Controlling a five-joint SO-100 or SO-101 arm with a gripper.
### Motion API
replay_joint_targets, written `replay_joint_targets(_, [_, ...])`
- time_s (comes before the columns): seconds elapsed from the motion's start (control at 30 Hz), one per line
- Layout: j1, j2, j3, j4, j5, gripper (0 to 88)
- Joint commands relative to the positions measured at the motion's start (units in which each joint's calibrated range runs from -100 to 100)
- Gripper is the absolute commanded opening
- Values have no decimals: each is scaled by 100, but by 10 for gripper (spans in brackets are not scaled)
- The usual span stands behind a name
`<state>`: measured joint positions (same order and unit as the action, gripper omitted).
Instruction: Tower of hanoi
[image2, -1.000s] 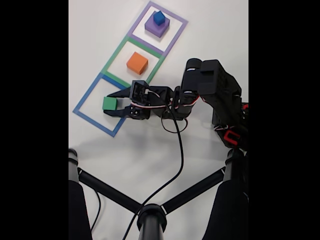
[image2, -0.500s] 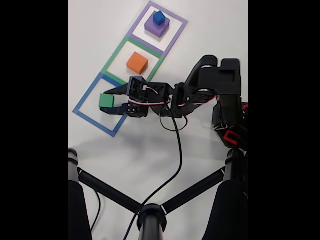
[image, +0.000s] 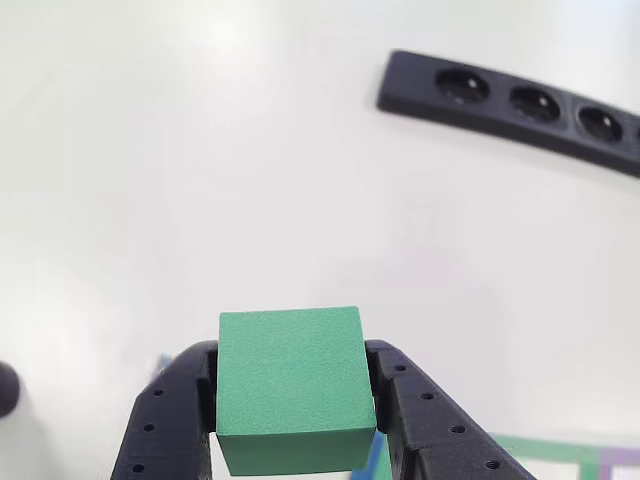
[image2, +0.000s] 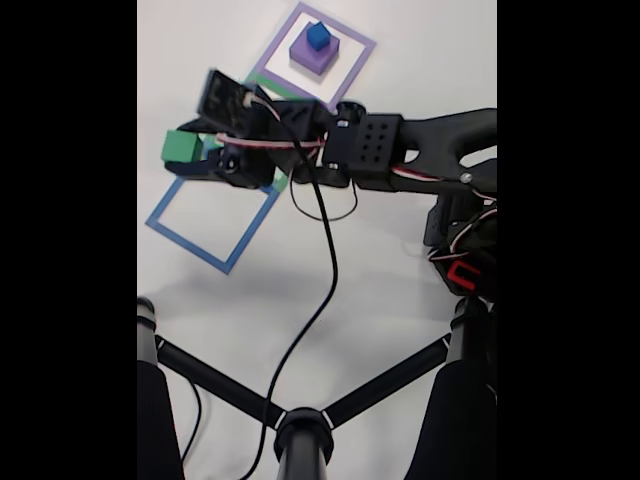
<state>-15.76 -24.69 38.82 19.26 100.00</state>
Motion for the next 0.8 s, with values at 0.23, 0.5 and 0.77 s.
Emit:
replay_joint_targets(0.23, [459, -167, -5113, 6164, 0, 41])
replay_joint_targets(0.5, [642, -215, -6830, 8001, -478, 35])
replay_joint_targets(0.77, [1046, -375, -6630, 8050, -1048, 32])
